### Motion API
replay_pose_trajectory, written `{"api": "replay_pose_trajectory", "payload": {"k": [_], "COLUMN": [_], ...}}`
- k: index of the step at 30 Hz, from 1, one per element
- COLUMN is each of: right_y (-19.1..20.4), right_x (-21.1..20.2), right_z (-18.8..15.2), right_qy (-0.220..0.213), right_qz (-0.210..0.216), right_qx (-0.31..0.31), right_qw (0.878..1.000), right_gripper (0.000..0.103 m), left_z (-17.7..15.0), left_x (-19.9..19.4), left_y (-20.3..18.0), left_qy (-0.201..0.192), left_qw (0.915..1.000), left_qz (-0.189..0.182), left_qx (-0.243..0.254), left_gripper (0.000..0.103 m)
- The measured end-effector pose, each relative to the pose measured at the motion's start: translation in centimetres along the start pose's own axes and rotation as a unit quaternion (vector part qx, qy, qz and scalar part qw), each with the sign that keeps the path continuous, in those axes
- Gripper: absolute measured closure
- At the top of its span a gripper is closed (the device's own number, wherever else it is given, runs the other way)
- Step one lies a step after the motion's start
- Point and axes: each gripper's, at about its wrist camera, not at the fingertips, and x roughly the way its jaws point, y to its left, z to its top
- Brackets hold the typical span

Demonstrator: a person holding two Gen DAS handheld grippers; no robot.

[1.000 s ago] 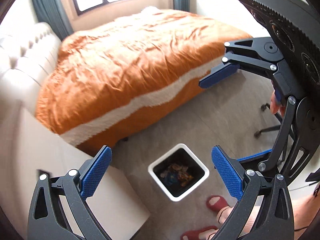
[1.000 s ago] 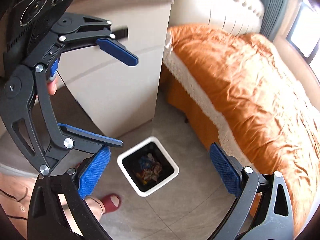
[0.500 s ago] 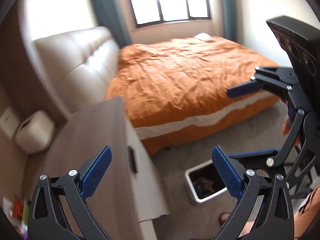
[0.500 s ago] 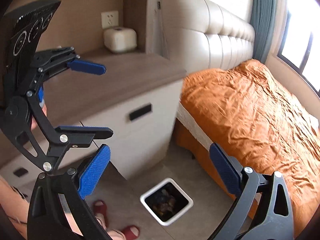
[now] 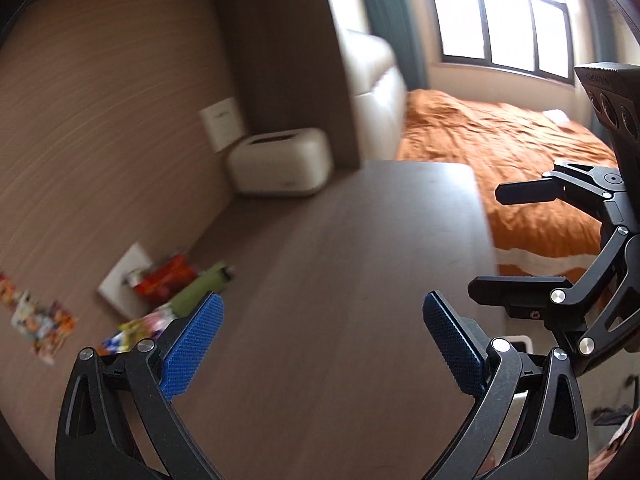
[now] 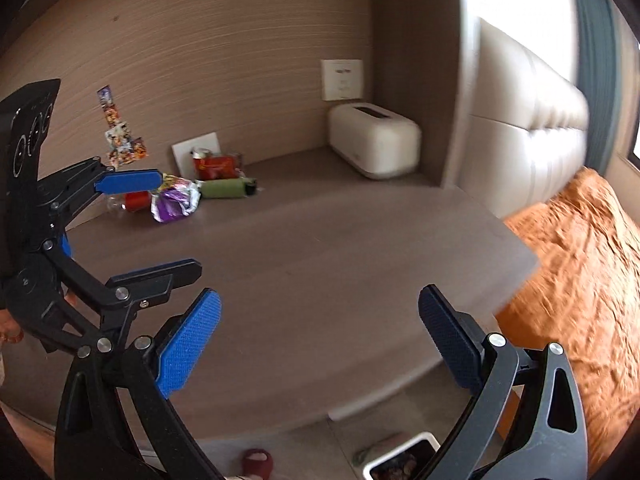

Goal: Collect trash
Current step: 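Move both open tools back toward the desk, then grasp the colorful chip bag with the left tool while the right tool grasps the green tube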

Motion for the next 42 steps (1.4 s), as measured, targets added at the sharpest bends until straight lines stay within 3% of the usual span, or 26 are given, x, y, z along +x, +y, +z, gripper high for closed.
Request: {"api": "replay_pose_trajectory", "payload": {"k": [9, 14, 18, 23, 30, 32, 33, 34, 37, 42], "right_y": [7.1, 8.4, 8.1, 7.9, 8.9, 9.4, 9.6, 9.7, 9.9, 9.7], "right_x": [7.3, 12.7, 17.3, 22.6, 26.4, 26.3, 26.1, 26.0, 25.6, 23.9], "right_z": [5.2, 7.3, 8.4, 9.7, 10.6, 10.6, 10.5, 10.6, 10.4, 9.6], "right_qy": [0.000, 0.015, 0.035, 0.065, 0.093, 0.090, 0.093, 0.095, 0.092, 0.097], "right_qz": [0.055, 0.063, 0.067, 0.086, 0.113, 0.125, 0.131, 0.129, 0.121, 0.124], "right_qx": [-0.076, -0.118, -0.154, -0.193, -0.225, -0.235, -0.231, -0.225, -0.224, -0.202], "right_qw": [0.996, 0.991, 0.985, 0.975, 0.963, 0.960, 0.960, 0.961, 0.963, 0.967], "right_gripper": [0.004, 0.004, 0.004, 0.004, 0.005, 0.017, 0.028, 0.036, 0.047, 0.062], "left_z": [-3.6, -4.6, -5.0, -4.9, -4.0, -4.0, -4.0, -4.1, -4.3, -4.6], "left_x": [0.5, 3.2, 6.6, 9.9, 11.9, 11.8, 11.9, 11.9, 11.9, 11.0], "left_y": [10.2, 13.3, 13.9, 14.6, 16.0, 16.1, 16.1, 16.2, 16.6, 16.9], "left_qy": [0.020, 0.033, 0.057, 0.086, 0.089, 0.086, 0.085, 0.085, 0.079, 0.071], "left_qw": [0.9938, 0.9942, 0.9952, 0.9930, 0.9921, 0.9921, 0.9921, 0.9920, 0.9905, 0.9904], "left_qz": [0.088, 0.083, 0.069, 0.078, 0.079, 0.081, 0.080, 0.082, 0.101, 0.099], "left_qx": [-0.066, -0.060, -0.040, -0.024, -0.038, -0.042, -0.044, -0.045, -0.049, -0.065], "left_gripper": [0.005, 0.005, 0.005, 0.005, 0.005, 0.006, 0.007, 0.015, 0.037, 0.043]}}
